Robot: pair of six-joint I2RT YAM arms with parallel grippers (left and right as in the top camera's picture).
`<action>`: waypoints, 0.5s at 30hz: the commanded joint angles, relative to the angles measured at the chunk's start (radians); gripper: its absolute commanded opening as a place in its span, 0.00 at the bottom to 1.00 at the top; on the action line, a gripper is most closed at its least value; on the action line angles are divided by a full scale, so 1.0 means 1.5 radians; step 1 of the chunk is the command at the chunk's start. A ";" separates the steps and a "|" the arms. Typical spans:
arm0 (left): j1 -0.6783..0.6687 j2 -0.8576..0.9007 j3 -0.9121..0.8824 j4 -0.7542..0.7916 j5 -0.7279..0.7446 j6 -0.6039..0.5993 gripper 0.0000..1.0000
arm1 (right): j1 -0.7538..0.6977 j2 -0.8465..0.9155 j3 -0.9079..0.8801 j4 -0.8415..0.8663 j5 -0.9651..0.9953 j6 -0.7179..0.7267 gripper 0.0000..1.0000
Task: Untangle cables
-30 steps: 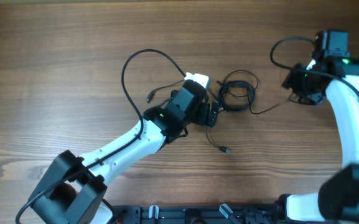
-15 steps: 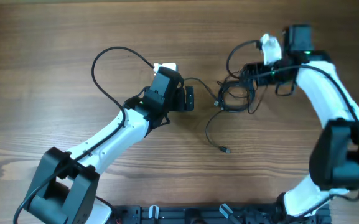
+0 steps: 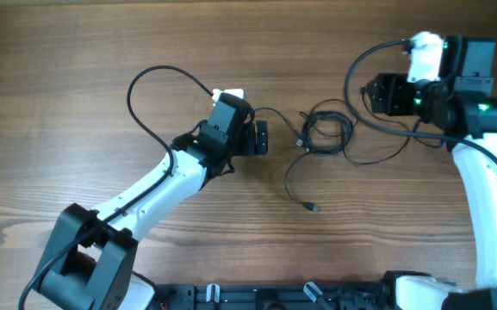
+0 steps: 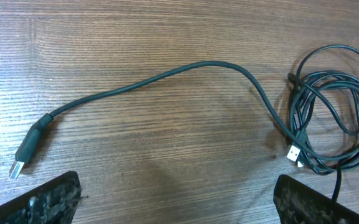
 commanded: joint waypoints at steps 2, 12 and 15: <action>0.001 0.000 0.001 -0.001 0.034 -0.006 1.00 | 0.007 0.158 -0.031 0.011 -0.089 -0.177 0.67; 0.001 0.000 0.001 -0.001 0.034 -0.006 1.00 | 0.063 0.397 -0.031 0.104 0.094 -0.082 0.47; 0.001 0.000 0.001 -0.001 0.034 -0.006 1.00 | 0.063 0.399 -0.031 0.119 0.097 -0.085 0.44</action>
